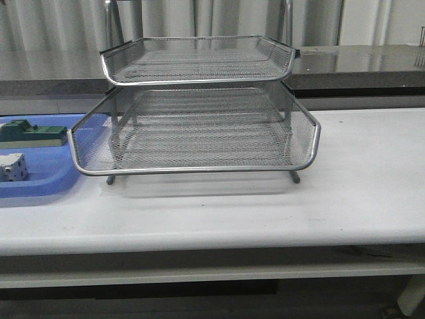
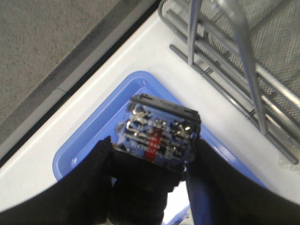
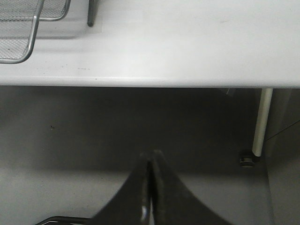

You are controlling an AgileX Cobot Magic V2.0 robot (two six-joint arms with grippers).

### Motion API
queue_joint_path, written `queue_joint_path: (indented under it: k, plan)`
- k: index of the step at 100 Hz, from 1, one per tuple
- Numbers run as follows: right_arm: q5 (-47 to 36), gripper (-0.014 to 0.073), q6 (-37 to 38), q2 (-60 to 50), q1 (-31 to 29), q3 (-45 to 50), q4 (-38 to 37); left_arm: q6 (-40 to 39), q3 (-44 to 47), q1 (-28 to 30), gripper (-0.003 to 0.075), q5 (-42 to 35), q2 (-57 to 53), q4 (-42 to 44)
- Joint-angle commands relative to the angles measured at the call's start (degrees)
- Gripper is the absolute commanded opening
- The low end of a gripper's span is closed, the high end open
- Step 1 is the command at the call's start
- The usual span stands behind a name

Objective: Place button on rack with both arms
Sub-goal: 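Close the left gripper on the push button and lift it, then carry the push button with the left gripper over the pulled-out middle tray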

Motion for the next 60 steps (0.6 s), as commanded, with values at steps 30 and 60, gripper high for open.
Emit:
queue_joint_path:
  k: [30,60]
  plan:
    - [-3.2,-0.0068,-0.1,0.2,-0.2,-1.9,-0.7,-0.9,3.2,-12.9,-0.0020,0.4,-11.3,-1.6]
    - [-3.2,-0.0068,-0.1,0.2,-0.2,-1.9,-0.7,-1.0,9.0,-23.5,-0.0020,0.4,-11.8,-1.6]
